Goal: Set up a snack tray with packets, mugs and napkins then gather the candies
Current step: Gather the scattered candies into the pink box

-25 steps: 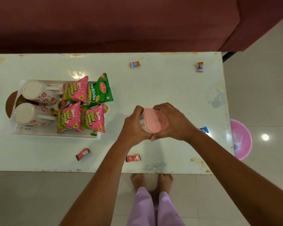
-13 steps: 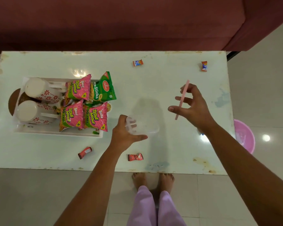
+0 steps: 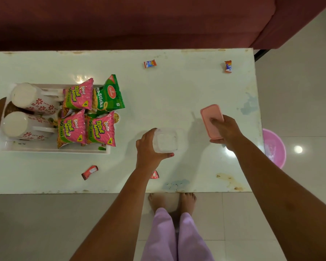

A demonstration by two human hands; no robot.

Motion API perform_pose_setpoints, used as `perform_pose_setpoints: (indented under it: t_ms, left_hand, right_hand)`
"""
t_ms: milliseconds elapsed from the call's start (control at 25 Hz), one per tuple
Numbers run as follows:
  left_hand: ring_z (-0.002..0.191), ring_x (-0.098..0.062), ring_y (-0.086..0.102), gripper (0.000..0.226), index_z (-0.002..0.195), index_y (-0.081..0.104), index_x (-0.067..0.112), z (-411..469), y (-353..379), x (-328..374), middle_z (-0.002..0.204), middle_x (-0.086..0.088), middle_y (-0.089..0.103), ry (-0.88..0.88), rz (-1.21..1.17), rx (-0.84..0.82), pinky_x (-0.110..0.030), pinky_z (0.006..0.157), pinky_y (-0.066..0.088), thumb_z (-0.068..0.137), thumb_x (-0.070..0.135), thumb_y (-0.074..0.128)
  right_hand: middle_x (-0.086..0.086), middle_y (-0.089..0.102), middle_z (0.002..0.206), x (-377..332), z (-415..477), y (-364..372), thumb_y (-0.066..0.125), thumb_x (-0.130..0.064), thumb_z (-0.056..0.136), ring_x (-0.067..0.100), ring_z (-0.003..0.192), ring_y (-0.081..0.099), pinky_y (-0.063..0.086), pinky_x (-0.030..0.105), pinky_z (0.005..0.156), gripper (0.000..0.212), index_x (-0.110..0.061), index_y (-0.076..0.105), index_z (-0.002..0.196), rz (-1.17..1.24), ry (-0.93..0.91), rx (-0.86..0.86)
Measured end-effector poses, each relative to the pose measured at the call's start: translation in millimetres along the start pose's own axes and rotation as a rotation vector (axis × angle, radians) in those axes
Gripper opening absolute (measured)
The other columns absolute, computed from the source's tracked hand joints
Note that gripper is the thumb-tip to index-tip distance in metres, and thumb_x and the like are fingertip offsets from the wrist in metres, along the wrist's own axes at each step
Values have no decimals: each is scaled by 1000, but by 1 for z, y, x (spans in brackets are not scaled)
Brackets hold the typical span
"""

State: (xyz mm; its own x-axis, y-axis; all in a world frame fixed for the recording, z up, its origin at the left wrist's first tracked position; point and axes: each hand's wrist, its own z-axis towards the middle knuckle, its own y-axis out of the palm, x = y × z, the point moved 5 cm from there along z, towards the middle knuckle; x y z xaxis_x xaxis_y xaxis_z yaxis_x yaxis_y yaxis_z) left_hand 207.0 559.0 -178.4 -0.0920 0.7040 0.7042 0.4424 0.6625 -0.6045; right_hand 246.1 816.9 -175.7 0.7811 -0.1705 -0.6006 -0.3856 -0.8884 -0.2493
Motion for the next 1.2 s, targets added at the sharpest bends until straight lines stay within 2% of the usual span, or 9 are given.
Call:
perform_pose_setpoints:
  t_ms: [120,240,320,400,520,720,880,1040,1200]
  left_hand:
    - [117,-20,45,87,127,46,19,-5,6,2,129,0,55,-19,-27,14,-35,102,34,54,36,88]
    - [114,-22,45,87,126,46,22,-4,12,10,126,1,57,-24,-35,6,-34,96,40,52,34,89]
    - [111,-25,50,87,125,47,22,1,18,15,122,0,60,-15,-44,-9,-35,94,47,50,35,90]
    - [108,-26,56,89,126,48,20,5,27,23,120,-3,62,4,-48,-26,-42,93,51,49,36,90]
    - [109,-26,58,91,130,45,15,10,39,34,124,-7,62,12,-33,-56,-38,94,50,53,34,89]
    - [111,-26,54,89,129,46,12,17,51,36,122,-10,59,36,1,-75,-29,89,46,54,35,88]
    - [119,-28,49,94,138,37,12,24,59,38,131,-12,52,5,89,-118,-32,95,43,61,34,85]
    - [111,-30,54,93,137,39,15,24,63,40,129,-12,55,-45,-13,-148,-45,91,51,59,27,87]
    - [111,-27,53,91,138,39,16,20,67,42,128,-11,53,-87,-88,-121,-42,87,53,60,20,86]
  right_hand:
    - [12,52,124,6,3,-7,60,-20,90,40,114,51,55,55,78,43,-14,48,131,39,27,20]
    - [6,54,119,0,-2,-6,51,-18,94,33,113,53,53,46,85,39,-18,47,133,-76,-112,-19]
    - [0,53,128,-7,-9,7,43,-15,97,22,120,48,41,37,98,43,-24,43,139,-361,-360,-90]
    - [-5,38,149,-6,-20,30,35,-14,100,18,138,30,23,36,113,49,-32,31,146,-676,-608,-215]
    - [8,16,159,6,-25,47,32,-21,102,32,145,14,13,45,117,54,-35,11,149,-1012,-745,-269]
    - [13,12,156,12,-34,54,48,-45,92,40,140,11,37,57,104,68,-36,13,149,-1181,-818,-206]
    - [15,19,154,21,-30,52,49,-56,87,41,140,15,41,56,99,70,-35,20,148,-1210,-870,-161]
    - [16,28,151,30,-24,42,52,-54,86,45,137,24,51,55,86,69,-35,24,146,-1294,-906,-113]
    - [19,31,150,28,-21,41,58,-47,86,47,134,29,53,54,83,69,-31,28,146,-1323,-912,-101]
